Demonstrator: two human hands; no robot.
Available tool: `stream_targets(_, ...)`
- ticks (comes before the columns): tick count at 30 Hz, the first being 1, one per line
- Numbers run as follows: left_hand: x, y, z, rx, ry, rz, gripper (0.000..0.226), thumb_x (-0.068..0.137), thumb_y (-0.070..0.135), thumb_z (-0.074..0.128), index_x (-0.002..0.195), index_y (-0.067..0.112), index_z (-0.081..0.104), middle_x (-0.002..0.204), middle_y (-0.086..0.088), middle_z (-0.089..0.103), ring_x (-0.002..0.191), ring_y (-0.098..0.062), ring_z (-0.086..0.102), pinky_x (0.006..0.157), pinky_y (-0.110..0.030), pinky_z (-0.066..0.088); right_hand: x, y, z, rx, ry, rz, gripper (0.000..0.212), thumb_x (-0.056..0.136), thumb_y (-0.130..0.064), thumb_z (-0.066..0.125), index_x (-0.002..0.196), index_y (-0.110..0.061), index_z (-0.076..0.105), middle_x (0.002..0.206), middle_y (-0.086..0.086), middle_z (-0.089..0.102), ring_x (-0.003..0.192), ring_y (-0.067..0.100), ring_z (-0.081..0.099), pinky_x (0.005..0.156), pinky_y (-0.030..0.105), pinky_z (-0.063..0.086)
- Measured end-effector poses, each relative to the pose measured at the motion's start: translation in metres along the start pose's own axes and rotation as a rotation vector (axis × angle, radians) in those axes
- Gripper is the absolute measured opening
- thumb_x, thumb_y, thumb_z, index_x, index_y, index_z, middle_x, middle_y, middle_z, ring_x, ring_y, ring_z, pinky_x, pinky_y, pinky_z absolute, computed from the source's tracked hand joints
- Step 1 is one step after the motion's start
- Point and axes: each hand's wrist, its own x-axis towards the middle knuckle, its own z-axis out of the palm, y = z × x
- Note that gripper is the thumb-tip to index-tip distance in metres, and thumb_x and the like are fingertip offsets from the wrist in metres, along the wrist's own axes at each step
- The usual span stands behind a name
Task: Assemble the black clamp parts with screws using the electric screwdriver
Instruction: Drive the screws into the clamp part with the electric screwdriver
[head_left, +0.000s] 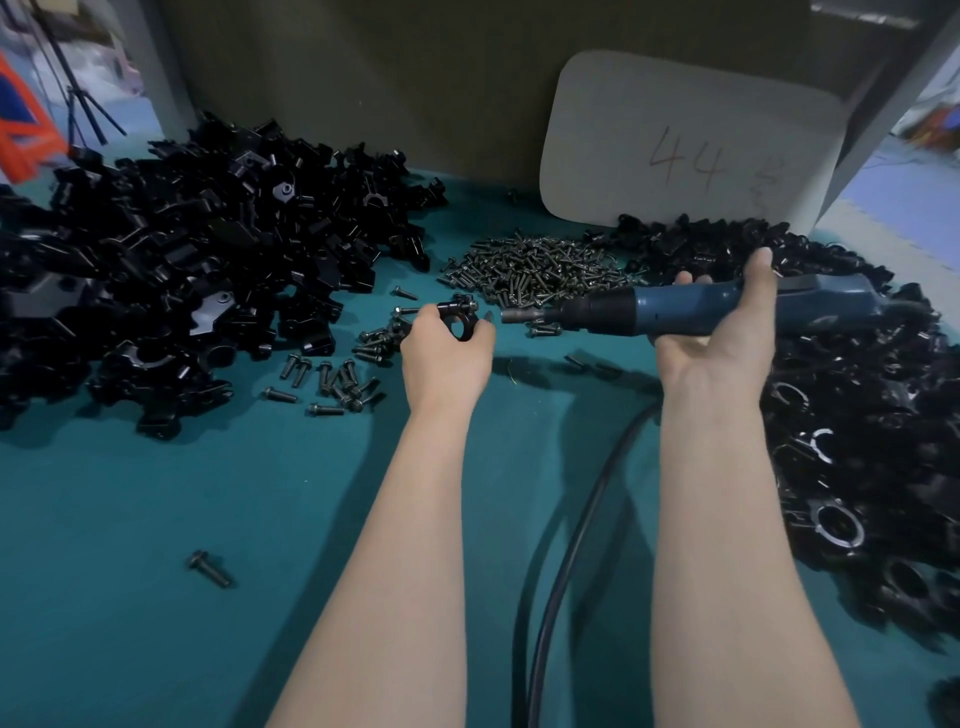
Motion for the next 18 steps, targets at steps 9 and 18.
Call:
stream_targets(9, -0.001, 0.003, 0.000, 0.064, -0.005, -0.005, 0.015, 0.091, 0.032, 0.063, 0.090, 0.020, 0.054, 0.095, -0.004, 0.069, 0.082, -0.024, 0.071, 0.067, -0.035, 0.055, -0.007, 0.009, 0.004, -0.011, -0.020, -0.052, 0.027, 0.085, -0.027, 0.072, 0.097, -0.015, 0.050, 0.092, 0.004, 0.057, 0.078, 0.016, 0.061, 0.063, 0.025, 0.054)
stream_targets(18, -0.003, 0.003, 0.001, 0.140, 0.015, 0.008, 0.026, 0.092, 0.033, 0.062, 0.105, 0.011, 0.061, 0.098, -0.005, 0.067, 0.080, -0.026, 0.071, 0.066, -0.039, 0.055, -0.013, 0.012, 0.009, -0.052, -0.051, -0.064, 0.031, 0.087, -0.027, 0.070, 0.105, -0.014, 0.049, 0.094, 0.006, 0.056, 0.078, 0.017, 0.060, 0.069, 0.029, 0.055)
